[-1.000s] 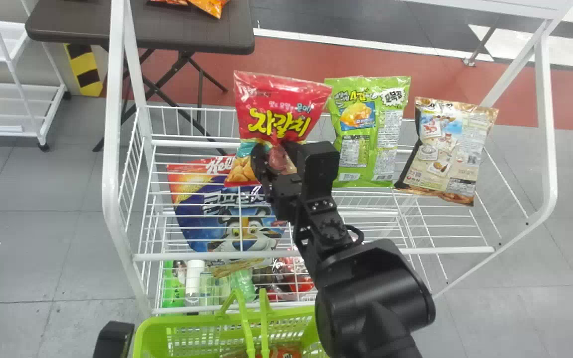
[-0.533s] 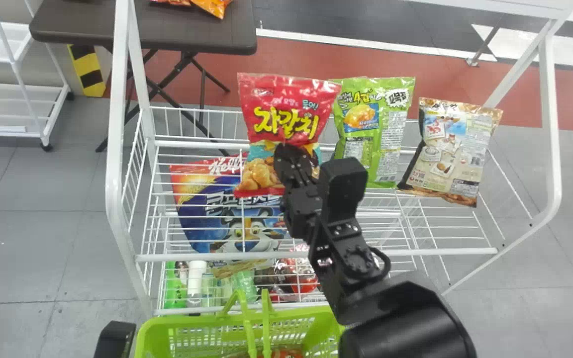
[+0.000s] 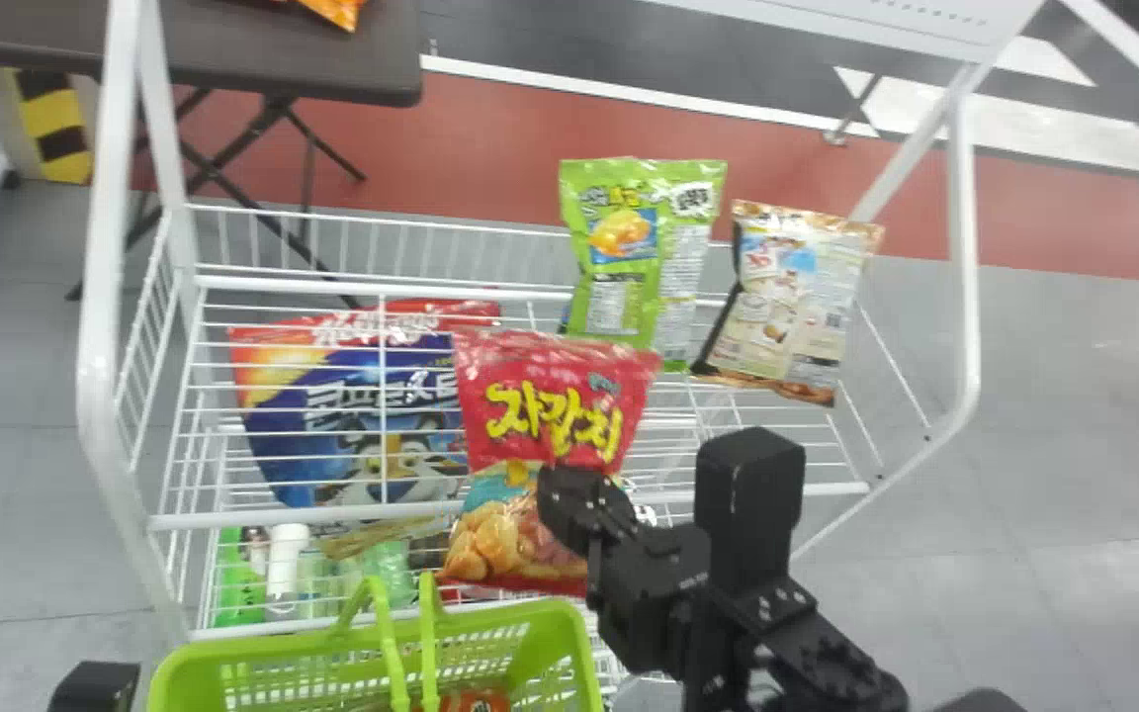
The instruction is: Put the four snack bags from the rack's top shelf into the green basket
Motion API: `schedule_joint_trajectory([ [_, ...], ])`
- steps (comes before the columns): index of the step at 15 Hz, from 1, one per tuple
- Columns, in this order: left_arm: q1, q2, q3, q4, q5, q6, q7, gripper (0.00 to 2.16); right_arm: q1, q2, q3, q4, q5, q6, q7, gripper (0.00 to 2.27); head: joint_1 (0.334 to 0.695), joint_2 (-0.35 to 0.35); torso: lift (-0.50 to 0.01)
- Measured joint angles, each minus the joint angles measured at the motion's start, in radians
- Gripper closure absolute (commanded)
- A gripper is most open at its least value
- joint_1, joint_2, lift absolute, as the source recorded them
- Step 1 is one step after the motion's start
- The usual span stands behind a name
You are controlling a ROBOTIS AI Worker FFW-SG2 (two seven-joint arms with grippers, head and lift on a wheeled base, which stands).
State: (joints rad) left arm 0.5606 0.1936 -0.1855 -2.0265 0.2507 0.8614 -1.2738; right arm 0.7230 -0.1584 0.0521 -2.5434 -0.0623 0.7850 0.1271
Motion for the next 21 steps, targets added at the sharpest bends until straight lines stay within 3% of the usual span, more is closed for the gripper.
schedule_joint_trajectory([
  [3,0.004,-0.009,-0.006,-0.003,-0.012,0.0,0.004,1.73,0.122,-0.019,-0.108,-0.054,-0.05,0.008,0.029,2.19,0.695,-0.35,0.0],
  [7,0.004,-0.013,-0.011,-0.003,-0.019,0.0,0.006,1.73,0.196,-0.026,-0.179,-0.064,-0.152,0.148,0.137,2.19,0.695,-0.35,0.0],
  [14,0.006,-0.017,-0.011,-0.001,-0.021,-0.001,0.009,1.73,0.203,-0.049,0.004,0.061,-0.162,0.13,0.16,2.19,0.695,-0.35,0.0],
  [21,0.005,-0.02,-0.012,0.004,-0.021,-0.012,0.01,1.73,0.216,-0.127,0.164,0.106,-0.098,0.098,0.161,2.18,0.695,-0.35,0.0],
])
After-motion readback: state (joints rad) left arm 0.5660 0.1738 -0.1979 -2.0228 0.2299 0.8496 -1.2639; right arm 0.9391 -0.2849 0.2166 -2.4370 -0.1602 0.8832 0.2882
